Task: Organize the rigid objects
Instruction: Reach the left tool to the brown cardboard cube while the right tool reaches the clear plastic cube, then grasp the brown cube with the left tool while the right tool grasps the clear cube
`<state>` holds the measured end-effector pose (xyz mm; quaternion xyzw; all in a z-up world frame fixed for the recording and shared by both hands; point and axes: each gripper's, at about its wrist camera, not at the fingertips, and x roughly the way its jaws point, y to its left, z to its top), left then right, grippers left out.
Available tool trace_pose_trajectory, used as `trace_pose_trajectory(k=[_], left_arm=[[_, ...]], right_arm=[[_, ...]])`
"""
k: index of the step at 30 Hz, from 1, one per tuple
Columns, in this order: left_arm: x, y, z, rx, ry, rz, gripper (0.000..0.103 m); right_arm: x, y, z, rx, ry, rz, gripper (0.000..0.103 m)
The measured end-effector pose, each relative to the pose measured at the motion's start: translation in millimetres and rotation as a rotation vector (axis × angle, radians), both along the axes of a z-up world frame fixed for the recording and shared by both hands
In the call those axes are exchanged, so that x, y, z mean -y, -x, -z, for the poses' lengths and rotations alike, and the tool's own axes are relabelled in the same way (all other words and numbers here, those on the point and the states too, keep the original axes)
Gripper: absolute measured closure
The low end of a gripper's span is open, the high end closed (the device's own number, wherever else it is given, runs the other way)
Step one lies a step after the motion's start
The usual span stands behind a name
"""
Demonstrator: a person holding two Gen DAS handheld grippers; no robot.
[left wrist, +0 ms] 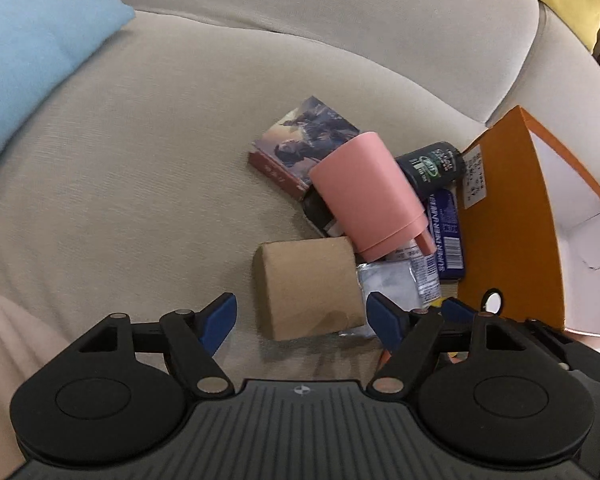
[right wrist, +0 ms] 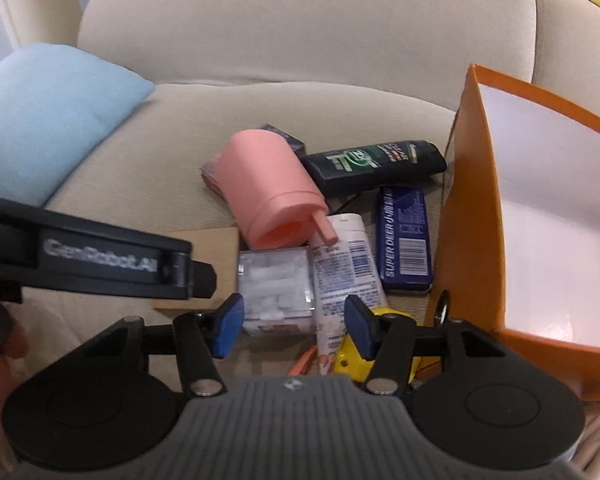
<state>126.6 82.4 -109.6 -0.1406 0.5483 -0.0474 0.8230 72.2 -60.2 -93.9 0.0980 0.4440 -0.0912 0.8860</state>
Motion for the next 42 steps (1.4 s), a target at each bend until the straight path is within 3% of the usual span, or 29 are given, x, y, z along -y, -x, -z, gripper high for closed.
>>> trace_pose_trajectory(k=[7,16,20,21,29,32,35,42], left_arm=[[6,-12,12,-0.036,-0.003,0.011,0.015],[1,-13,12,-0.050,-0.036,0.050,0.013],[-5,-11,14,-0.070,-0.028,0.046,0.019],[-5,-10,13,-0.061,-0.039,0.130,0.021],[1,-11,9,-0.029,-0.120,0.204,0.022],[14,-15,16,-0.013,-0.186,0.265,0.025],[14,-17,23,-0.027,-0.164,0.277,0.033],[6,-4,7,0.004,-0.155,0.287,0.033]], right_arm=[[-2,-3,0,0.021,0.081,-0.029,0.061],[1,1,-1,0.020,0.035,-0.028,0.058],[-2,0,-2,0.022,-0.007,-0.050,0.051],[-4,0,-1,0.019,-0.017,-0.060,0.051],[-9,-13,9,0.000,0.020,-0.065,0.049],[-8,-19,12,-0.007,0.012,-0.060,0.050],[-4,-23,16,-0.024,-0.019,-0.056,0.053],[-4,-14,10,-0.024,-0.034,-0.069,0.054]])
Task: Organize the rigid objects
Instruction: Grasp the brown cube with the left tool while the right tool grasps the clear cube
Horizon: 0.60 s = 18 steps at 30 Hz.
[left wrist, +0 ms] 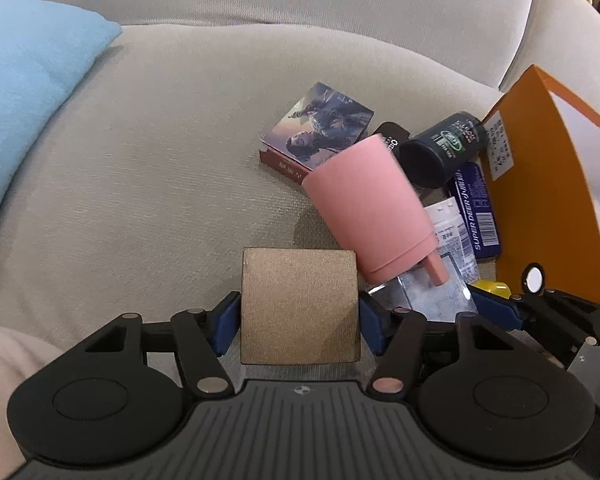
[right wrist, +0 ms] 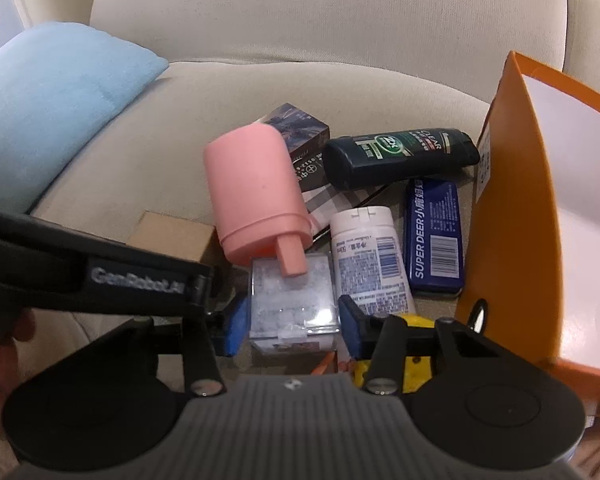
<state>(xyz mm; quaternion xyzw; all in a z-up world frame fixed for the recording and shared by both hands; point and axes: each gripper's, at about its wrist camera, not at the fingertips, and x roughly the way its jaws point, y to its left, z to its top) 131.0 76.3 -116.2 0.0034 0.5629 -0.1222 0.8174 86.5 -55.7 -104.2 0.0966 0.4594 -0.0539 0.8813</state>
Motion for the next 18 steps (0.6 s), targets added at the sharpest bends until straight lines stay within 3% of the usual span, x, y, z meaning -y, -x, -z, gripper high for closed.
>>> trace_pose_trajectory(k=[2,8,18], left_arm=[[-1,5,-4,0.009,0.003,0.046,0.033],[-7,18,-12,0.003,0.043,0.046,0.034],[1,44,-45,0.087,0.073,0.114,0.034]], right_arm=[[-1,6,-5,0.010,0.010,-0.005,0.055],[0,27,-18,0.050,0.011,-0.004,0.055],[9,62,-47,0.137,-0.017,0.034,0.055]])
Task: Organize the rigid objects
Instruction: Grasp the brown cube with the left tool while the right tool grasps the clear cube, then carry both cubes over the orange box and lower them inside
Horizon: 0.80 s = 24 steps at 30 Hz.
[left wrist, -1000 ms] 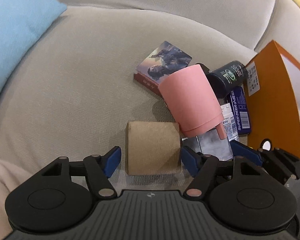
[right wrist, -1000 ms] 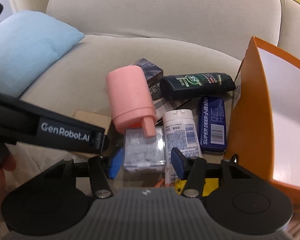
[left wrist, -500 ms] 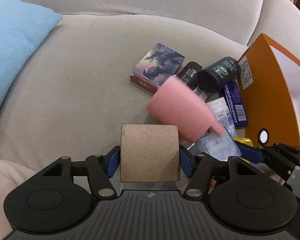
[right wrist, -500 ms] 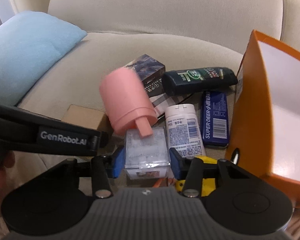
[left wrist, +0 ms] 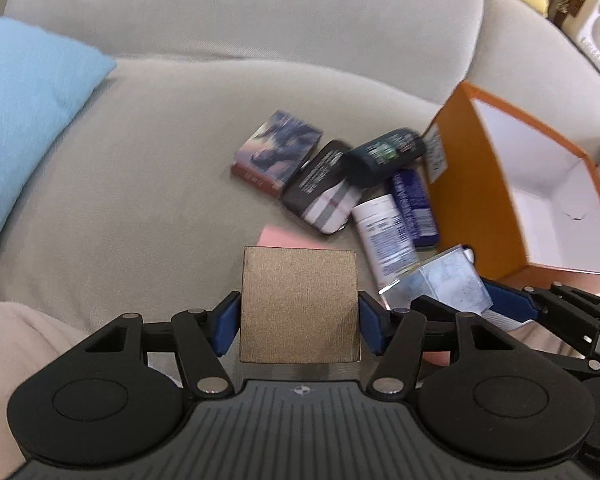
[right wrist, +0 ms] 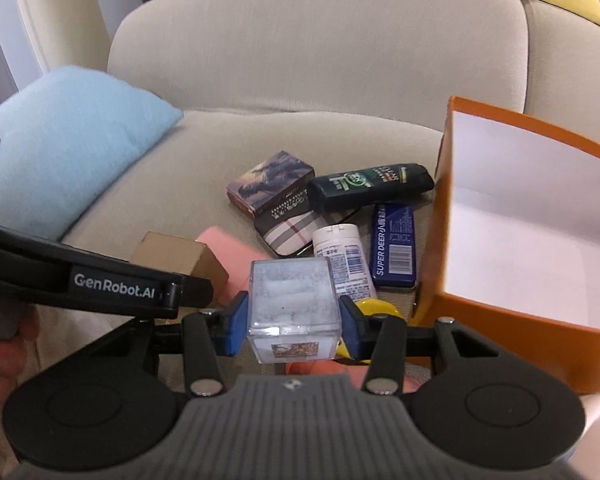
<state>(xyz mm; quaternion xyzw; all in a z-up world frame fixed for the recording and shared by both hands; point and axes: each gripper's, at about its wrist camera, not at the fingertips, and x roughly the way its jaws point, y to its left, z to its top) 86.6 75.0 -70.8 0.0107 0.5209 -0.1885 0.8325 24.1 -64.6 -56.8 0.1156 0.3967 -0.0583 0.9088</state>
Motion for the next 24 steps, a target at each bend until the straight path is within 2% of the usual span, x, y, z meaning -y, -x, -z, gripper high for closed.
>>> trace_pose_trajectory(k=[6,11,18,21,24], left_arm=[[5,3,-21,0.020,0.027,0.028,0.034],[15,0,-49,0.037,0.089,0.085,0.034],[77,-15,-103,0.122,0.159,0.257,0.034],[115,-27,-110,0.143,0.143,0.337,0.034],[153,-36,-105,0.134,0.119,0.402,0.034]], right_arm=[[14,16,-20,0.063,-0.051,0.019,0.055],[39,30,-46,0.140,-0.091,0.062,0.055],[97,42,-77,0.226,-0.099,0.219,0.055],[129,44,-80,0.225,-0.107,0.303,0.055],[158,45,-76,0.210,-0.118,0.372,0.055]])
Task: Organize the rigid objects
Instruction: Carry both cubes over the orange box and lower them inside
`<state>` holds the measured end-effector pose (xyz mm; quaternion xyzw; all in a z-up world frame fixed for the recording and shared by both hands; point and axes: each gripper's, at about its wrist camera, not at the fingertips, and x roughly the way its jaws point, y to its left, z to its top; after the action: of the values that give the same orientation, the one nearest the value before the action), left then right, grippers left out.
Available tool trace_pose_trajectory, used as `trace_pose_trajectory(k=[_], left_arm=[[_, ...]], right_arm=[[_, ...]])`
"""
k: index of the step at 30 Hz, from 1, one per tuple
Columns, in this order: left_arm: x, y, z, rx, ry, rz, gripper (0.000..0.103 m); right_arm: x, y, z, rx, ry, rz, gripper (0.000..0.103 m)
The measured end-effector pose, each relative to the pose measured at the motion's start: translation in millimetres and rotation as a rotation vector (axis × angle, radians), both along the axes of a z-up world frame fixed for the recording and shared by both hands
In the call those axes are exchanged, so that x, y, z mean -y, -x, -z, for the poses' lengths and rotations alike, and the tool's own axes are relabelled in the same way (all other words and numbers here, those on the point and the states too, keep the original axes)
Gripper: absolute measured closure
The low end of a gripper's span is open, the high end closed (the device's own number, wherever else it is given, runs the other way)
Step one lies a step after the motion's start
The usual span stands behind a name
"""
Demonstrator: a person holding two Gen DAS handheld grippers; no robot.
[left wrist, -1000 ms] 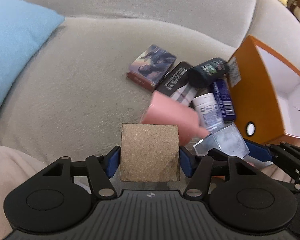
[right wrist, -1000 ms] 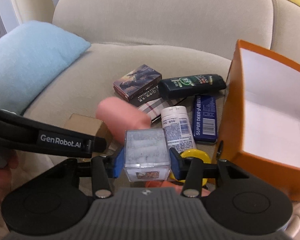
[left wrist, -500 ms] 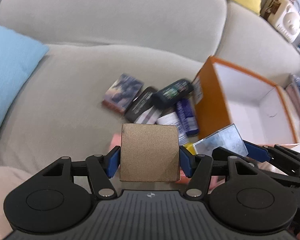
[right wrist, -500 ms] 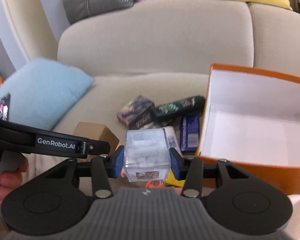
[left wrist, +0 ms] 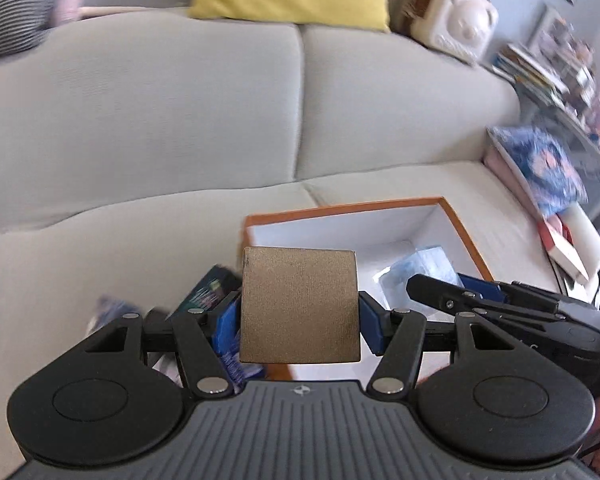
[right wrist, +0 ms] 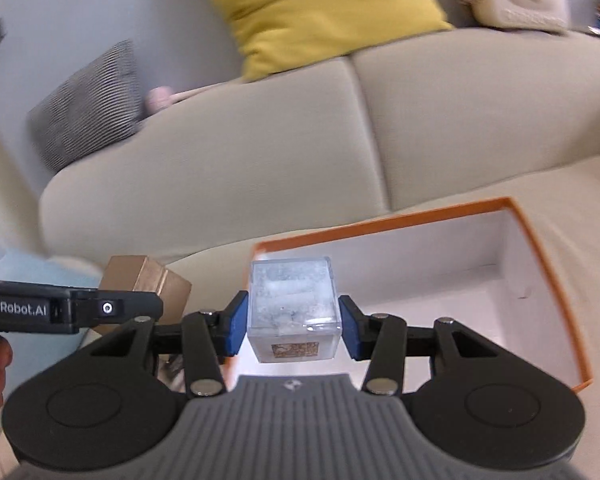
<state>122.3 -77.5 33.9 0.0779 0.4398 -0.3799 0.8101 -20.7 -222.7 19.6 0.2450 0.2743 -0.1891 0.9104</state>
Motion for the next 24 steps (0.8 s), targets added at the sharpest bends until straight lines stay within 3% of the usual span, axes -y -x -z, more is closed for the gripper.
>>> trace_pose_trajectory(k=[4,11,17,24], left_arm=[[45,-9,20,-0.017,-0.050,0.063,0.034],[101,-18,59,-0.050,-0.150,0.050,0.034],[143,-18,93,0.014,-0.299,0.024,0.034],[160,-14,127,0.099,-0.443,0.006,0.033]], right_arm=[[31,-2,12,-0.025,-0.010,0.061,0.055],[78,-18,45,-0.079,-0.083,0.122,0.055],[114,-10,75,-0.121,-0.144,0.149,0.055],[134,-25,100,-0.154,-0.197,0.146,0.055]])
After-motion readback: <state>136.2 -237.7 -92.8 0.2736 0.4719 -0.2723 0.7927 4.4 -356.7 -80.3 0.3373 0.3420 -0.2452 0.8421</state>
